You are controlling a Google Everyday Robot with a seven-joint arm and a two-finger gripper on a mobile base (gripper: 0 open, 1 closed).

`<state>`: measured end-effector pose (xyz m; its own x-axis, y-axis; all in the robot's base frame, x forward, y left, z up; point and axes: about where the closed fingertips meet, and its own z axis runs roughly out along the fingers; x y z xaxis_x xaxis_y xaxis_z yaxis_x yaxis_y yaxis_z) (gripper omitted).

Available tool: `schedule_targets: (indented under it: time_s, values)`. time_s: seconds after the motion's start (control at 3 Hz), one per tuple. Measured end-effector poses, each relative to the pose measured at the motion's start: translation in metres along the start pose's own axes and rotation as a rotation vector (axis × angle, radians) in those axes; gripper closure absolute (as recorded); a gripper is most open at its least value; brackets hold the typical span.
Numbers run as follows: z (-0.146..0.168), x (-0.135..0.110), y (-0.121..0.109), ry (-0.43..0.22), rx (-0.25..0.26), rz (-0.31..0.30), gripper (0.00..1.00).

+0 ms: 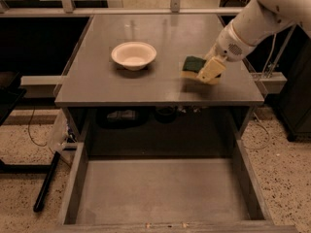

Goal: Place sponge into top drawer

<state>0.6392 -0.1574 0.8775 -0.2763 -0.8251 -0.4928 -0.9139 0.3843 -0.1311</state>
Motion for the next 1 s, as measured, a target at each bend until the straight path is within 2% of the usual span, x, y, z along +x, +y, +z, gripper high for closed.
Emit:
schedule_targets:
  time_s: [0.33, 0.67, 1.0]
  values:
    - [-0.019, 0.019, 0.038, -0.023, 0.026, 0.014, 1.0]
    - [-0.032, 0.037, 0.081, -0.081, 0.062, 0.044, 1.0]
    - [-0.02, 0.061, 0.122, -0.167, 0.072, 0.087, 1.0]
